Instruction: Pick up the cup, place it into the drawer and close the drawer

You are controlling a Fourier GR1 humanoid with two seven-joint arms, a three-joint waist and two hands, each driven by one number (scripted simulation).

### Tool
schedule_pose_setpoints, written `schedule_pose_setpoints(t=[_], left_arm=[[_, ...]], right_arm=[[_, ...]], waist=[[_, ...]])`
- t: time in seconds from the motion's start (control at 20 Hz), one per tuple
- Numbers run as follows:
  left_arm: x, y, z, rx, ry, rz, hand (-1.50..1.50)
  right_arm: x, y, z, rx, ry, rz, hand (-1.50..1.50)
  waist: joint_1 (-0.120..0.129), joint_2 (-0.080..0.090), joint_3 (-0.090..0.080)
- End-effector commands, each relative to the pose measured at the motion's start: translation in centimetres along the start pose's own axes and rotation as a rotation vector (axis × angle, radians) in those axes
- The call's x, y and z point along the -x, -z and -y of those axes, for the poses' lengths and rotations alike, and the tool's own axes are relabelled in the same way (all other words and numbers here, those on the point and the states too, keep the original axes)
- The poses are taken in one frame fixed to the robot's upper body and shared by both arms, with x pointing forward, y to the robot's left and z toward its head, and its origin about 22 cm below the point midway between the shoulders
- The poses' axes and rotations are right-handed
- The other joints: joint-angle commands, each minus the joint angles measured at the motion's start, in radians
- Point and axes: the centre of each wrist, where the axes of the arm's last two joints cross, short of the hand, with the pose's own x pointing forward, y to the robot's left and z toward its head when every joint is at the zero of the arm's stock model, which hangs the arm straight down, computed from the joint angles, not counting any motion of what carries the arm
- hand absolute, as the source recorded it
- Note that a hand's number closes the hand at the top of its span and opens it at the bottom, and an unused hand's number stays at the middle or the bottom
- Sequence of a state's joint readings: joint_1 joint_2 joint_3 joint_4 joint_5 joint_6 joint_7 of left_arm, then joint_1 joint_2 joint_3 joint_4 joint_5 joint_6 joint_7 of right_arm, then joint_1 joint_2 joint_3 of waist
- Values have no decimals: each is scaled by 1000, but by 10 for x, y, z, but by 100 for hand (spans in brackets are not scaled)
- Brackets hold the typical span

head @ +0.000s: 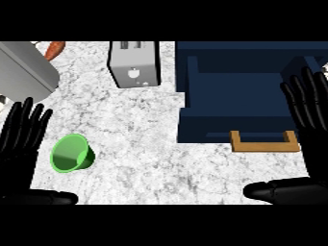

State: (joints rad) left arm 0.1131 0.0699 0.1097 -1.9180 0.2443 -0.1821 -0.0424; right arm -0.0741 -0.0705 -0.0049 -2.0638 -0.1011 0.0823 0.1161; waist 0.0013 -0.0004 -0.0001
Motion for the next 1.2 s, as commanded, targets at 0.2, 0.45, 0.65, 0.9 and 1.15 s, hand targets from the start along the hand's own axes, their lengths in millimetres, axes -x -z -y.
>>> schedule_pose_setpoints(t=[0.2,0.45,0.65,0.9,1.15], left_arm=[[21,-14,-16,-65,51,-59,-150],[62,-30,-35,-97,59,-99,-150],[80,-27,-58,-96,65,-119,-150],[95,-24,-80,-117,64,-122,-150],[109,-36,-57,-103,73,-151,-150]], right_arm=[[-10,8,5,18,8,2,-150],[-7,-10,9,2,-6,7,-150],[-2,18,3,0,6,-9,-150],[-2,-3,7,-22,18,-7,-150],[7,11,0,-4,8,0,-150]], waist=[[1,0,0],[-3,0,0],[0,1,0],[-5,1,0],[0,0,0]])
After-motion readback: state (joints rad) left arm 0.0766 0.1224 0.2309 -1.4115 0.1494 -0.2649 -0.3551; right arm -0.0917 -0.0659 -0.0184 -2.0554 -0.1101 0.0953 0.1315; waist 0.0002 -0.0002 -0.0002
